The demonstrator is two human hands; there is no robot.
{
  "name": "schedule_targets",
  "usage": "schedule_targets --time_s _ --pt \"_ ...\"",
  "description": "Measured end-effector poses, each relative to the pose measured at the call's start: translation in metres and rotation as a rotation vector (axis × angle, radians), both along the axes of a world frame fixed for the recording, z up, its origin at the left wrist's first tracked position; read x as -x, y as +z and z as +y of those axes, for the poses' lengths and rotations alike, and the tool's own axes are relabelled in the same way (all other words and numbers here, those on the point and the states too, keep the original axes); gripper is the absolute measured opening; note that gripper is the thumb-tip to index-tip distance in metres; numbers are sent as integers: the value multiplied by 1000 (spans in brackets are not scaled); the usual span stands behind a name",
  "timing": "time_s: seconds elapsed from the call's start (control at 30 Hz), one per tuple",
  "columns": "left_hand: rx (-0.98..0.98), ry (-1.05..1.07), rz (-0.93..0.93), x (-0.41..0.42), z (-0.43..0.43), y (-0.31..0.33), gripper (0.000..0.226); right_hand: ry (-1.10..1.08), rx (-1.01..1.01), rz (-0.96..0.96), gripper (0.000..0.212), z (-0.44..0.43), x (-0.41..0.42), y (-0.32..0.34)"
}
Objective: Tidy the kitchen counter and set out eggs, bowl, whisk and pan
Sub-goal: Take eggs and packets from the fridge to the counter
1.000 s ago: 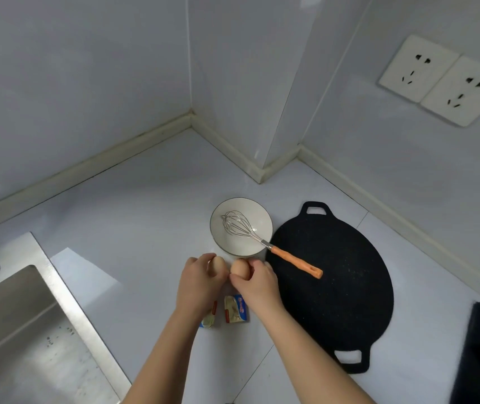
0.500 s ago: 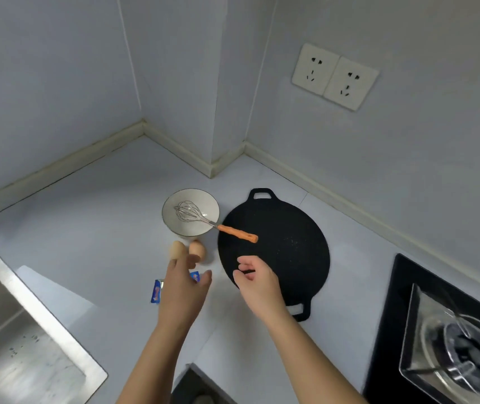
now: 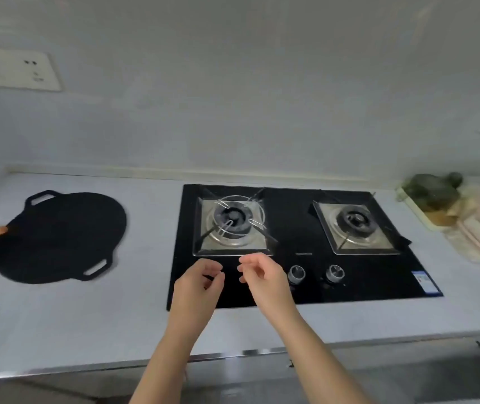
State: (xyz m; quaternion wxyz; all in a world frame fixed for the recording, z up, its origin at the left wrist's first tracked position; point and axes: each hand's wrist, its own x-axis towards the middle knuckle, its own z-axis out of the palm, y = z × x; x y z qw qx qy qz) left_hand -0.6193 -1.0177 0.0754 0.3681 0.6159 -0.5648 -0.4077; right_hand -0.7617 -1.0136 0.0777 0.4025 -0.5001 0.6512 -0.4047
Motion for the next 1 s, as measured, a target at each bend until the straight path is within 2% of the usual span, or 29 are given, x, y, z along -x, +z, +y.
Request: schedule_targets --time_s 0.17,0.57,0.83,1.0 --pt "-10 -207 34 123 47 8 13 -245 22 -17 22 64 126 9" --pt "22 -594 131 372 54 20 17 -713 158 -99 28 138 340 19" --pt "101 -949 281 565 50 66 17 -1083 323 42 26 191 501 82" --pt "182 -1291 353 680 120 101 17 -1368 441 135 25 276 568 120"
